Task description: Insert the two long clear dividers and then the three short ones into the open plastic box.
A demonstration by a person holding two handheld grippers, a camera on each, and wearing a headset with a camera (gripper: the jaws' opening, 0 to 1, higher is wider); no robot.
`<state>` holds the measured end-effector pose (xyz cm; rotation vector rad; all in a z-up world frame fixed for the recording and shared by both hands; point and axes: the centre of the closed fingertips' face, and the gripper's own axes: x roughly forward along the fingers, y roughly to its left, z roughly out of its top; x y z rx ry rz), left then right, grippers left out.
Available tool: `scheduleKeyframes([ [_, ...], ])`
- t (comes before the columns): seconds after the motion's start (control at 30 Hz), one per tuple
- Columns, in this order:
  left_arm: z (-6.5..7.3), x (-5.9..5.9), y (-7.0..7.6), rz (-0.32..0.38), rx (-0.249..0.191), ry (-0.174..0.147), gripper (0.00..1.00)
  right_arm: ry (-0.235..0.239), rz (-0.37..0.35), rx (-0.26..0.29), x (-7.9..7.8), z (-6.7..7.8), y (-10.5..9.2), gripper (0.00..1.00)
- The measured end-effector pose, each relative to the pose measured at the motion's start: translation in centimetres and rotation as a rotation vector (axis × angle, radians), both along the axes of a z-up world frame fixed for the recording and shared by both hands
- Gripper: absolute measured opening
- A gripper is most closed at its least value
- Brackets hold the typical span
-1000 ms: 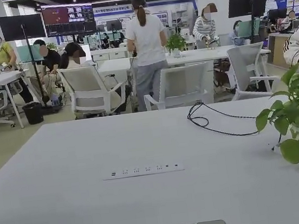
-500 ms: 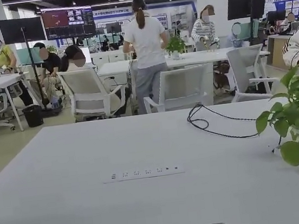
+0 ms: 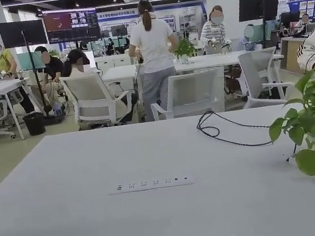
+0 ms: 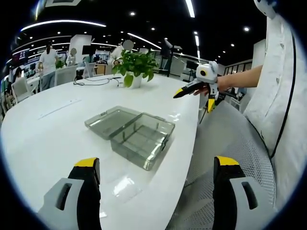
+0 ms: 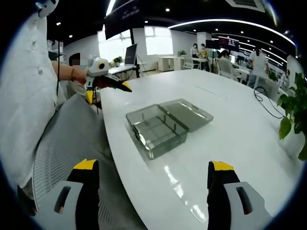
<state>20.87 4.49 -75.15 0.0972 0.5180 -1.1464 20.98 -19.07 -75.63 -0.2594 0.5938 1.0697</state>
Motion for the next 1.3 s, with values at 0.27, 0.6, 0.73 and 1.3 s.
scheduleKeyframes([
  [0.27, -0.1, 0.3, 0.3, 0.012, 0.002, 0.005, 1.0, 0.001, -0.001, 0.003, 0.0, -0.1, 0.2, 0.94],
  [0.6, -0.5, 1.7, 2.2, 0.074, 0.032, 0.022, 1.0, 0.004, -0.005, 0.005, 0.0, -0.2, 0.1, 0.94],
  [0.73, -0.5, 2.4, 3.0, 0.099, 0.039, 0.029, 1.0, 0.005, -0.007, 0.006, 0.0, -0.2, 0.2, 0.94],
  [1.3, -2.8, 5.2, 6.9, 0.257, 0.141, 0.146, 0.89, -0.006, -0.01, 0.019, 0.5, 0.4, 0.6, 0.93],
])
